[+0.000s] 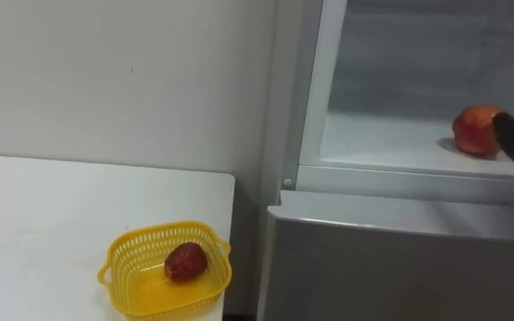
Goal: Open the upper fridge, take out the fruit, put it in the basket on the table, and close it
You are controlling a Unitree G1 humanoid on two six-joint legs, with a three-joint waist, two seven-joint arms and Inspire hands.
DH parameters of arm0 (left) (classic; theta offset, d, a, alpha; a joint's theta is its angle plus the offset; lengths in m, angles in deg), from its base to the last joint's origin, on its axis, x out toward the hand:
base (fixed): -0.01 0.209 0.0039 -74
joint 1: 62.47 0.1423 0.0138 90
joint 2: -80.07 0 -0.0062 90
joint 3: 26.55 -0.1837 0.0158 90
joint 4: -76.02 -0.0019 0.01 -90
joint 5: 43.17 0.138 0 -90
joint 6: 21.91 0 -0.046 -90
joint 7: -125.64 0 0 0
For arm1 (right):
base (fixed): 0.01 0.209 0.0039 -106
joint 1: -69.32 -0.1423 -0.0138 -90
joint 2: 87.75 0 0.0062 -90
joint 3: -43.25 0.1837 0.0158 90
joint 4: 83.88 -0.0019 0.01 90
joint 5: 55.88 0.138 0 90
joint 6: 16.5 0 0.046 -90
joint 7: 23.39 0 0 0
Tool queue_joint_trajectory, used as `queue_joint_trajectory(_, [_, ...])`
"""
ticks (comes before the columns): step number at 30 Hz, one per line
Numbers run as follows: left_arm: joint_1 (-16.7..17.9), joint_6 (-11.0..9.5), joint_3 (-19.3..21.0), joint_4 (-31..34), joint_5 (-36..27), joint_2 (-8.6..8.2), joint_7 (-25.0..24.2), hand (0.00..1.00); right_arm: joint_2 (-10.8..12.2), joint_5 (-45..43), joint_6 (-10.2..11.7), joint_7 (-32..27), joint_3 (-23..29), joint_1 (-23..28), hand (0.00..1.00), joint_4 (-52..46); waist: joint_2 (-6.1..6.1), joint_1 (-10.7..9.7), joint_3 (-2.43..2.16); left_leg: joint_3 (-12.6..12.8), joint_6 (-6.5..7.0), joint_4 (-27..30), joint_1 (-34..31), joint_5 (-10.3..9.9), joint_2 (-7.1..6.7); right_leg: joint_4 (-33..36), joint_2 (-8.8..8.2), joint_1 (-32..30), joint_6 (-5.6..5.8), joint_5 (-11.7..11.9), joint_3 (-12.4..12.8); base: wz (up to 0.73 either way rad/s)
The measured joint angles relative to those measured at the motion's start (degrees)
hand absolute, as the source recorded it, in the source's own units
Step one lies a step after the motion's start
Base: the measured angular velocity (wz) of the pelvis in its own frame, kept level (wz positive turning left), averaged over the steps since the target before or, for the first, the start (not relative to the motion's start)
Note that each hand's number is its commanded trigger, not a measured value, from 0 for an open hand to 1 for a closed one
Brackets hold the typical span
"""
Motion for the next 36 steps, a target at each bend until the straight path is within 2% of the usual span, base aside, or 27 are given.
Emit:
queue_joint_trajectory(3, [0.0,0.1,0.1,0.0,0.0,0.64,0.0,0.00,-0.1,3.8,-0.3,1.0,0.0,-0.3,0.00,2.0,-1.14,0.3,0.00,-0.2,0.00,0.3,-0.1,0.0,-0.03,0.0,-0.19,0.4,0.00,0.0,-0.9,0.06])
queue_joint_trajectory(5, [-0.1,0.1,0.1,0.1,0.0,0.83,0.0,0.00,-0.1,6.8,-0.4,1.9,-0.1,-1.2,0.00,4.5,-1.43,0.4,0.07,-0.5,0.01,0.6,-0.1,0.0,-0.08,-0.1,-0.44,0.6,0.00,0.0,-1.8,0.12])
queue_joint_trajectory(8, [-0.1,0.5,0.1,0.2,0.0,0.99,0.1,0.00,-0.1,8.4,-1.1,3.8,-0.3,-3.8,0.00,8.6,-1.22,0.5,0.26,-0.9,0.16,0.7,-0.5,-0.1,-0.03,-0.1,-0.66,0.7,0.00,0.0,-2.1,0.04])
queue_joint_trajectory(12, [0.9,1.2,0.1,0.6,0.0,1.73,0.3,0.00,-0.4,13.0,-1.7,5.7,-0.5,-4.9,0.00,11.2,-0.90,0.5,0.20,-1.3,0.16,0.9,-0.6,-0.1,-0.14,0.0,-0.67,0.7,0.00,0.0,-2.2,0.01])
queue_joint_trajectory(14, [1.0,1.2,0.1,0.6,0.0,1.67,0.3,0.00,-1.4,14.9,-1.9,6.1,-0.7,-5.2,0.00,12.2,-0.66,0.5,0.09,-1.4,0.17,0.9,-0.6,-0.1,-0.35,0.0,-0.70,0.8,0.00,0.0,-2.2,0.02])
queue_joint_trajectory(17, [1.0,1.2,0.1,1.0,0.0,1.65,0.3,0.00,-3.0,16.6,-2.2,6.7,-1.8,-6.5,0.00,14.3,0.37,0.4,0.07,-1.5,0.16,1.1,-0.6,-0.1,-0.39,-0.1,-0.69,0.9,0.00,0.0,-2.3,0.00])
queue_joint_trajectory(19, [1.4,1.3,0.7,2.1,0.0,1.61,0.2,0.00,-4.4,17.8,-2.8,7.8,-2.4,-6.6,0.00,15.4,1.01,0.6,-0.19,-1.5,0.14,0.9,-0.6,-0.1,-0.37,0.0,-0.63,0.8,0.00,0.0,-2.4,0.00])
queue_joint_trajectory(23, [2.1,2.5,1.2,3.3,0.0,1.57,0.1,0.00,-5.1,18.4,-4.4,8.2,-2.4,-6.6,0.00,15.5,1.12,0.6,-0.26,-1.4,0.12,0.8,-0.7,-0.1,-0.36,-0.1,-0.60,0.8,0.01,0.0,-2.5,0.00])
queue_joint_trajectory(32, [3.1,3.8,1.3,6.1,0.0,1.57,0.1,0.00,-6.8,20.6,-6.6,10.0,-4.6,-9.1,0.00,22.1,-0.55,0.5,-0.34,-1.5,0.13,0.9,-0.8,-0.1,-0.36,-0.1,-0.62,0.8,0.01,0.0,-2.7,0.00])
queue_joint_trajectory(36, [3.1,4.0,1.3,6.8,0.0,1.66,0.1,0.00,-6.8,22.8,-6.6,11.7,-4.8,-11.0,0.00,25.9,-0.92,0.6,-0.25,-1.6,0.14,0.9,-0.8,-0.1,-0.38,-0.1,-0.64,0.8,0.01,0.0,-2.8,0.00])
